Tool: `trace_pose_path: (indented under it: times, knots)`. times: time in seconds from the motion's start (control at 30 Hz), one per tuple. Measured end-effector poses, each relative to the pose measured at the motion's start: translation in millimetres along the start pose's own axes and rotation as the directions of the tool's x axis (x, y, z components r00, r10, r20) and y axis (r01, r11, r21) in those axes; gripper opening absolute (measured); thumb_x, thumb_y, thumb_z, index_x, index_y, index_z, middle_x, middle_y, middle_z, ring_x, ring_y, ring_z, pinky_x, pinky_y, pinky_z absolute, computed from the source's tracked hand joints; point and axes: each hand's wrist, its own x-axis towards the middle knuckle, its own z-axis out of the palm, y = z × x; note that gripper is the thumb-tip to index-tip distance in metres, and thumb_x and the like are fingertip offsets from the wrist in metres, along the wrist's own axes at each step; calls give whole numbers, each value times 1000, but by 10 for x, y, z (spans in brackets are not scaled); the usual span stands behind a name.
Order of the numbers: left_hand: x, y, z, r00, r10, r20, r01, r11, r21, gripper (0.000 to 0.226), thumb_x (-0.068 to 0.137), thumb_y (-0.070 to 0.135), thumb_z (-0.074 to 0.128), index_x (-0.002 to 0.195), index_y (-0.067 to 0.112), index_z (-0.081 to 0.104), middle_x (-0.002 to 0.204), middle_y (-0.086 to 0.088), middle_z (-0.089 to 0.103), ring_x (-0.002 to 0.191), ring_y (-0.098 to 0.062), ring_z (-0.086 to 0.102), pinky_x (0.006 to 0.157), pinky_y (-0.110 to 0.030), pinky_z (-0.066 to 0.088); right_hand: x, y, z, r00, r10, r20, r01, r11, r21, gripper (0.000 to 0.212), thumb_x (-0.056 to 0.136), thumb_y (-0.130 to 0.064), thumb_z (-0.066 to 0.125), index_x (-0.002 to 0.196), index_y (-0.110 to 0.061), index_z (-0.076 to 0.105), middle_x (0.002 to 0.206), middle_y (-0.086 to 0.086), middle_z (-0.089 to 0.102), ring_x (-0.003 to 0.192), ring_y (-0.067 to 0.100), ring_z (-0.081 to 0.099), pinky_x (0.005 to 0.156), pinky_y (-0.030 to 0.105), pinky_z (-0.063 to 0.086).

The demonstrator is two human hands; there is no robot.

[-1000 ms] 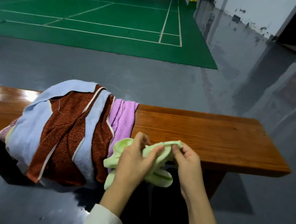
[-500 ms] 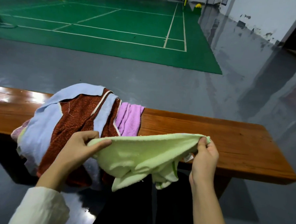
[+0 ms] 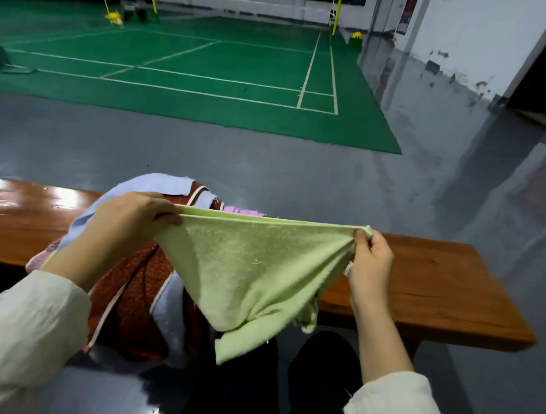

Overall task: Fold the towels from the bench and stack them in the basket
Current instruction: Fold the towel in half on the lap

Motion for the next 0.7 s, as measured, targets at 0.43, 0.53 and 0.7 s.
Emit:
trace_pose_path:
  times: [0.43,0.53,0.7]
  knots:
    - [496,263,-427,986,-77,-147,63,993,-96,3,77,-1,75,79,0,73,78,-18,65,71,-36,61,63,-38,47,346,-775,-4,971,-230,-68,226,972,-60,27,99,-11,45,74,-20,47,68,-8,47,62,3,40,60,26,31]
    - [506,324,-512,984,16,-179,-9,999,37,12,68,8,83,75,6,73,103,-19,55,99,-38,47,76,-48,42,319,-897,-68,963,-253,-93,245,965,-93,18,101,-13,43,84,-13,49,70,-10,47,62,2,41,55,20,34]
    - [500,493,-664,933,-287,-219,88,769,-633,7,74,27,65,77,28,59,77,15,60,71,3,50,70,-31,45,267,-1119,-160,936,-323,-138,316,946,-73,29,101,-13,40,73,-17,43,64,-5,38,53,3,36,50,18,30]
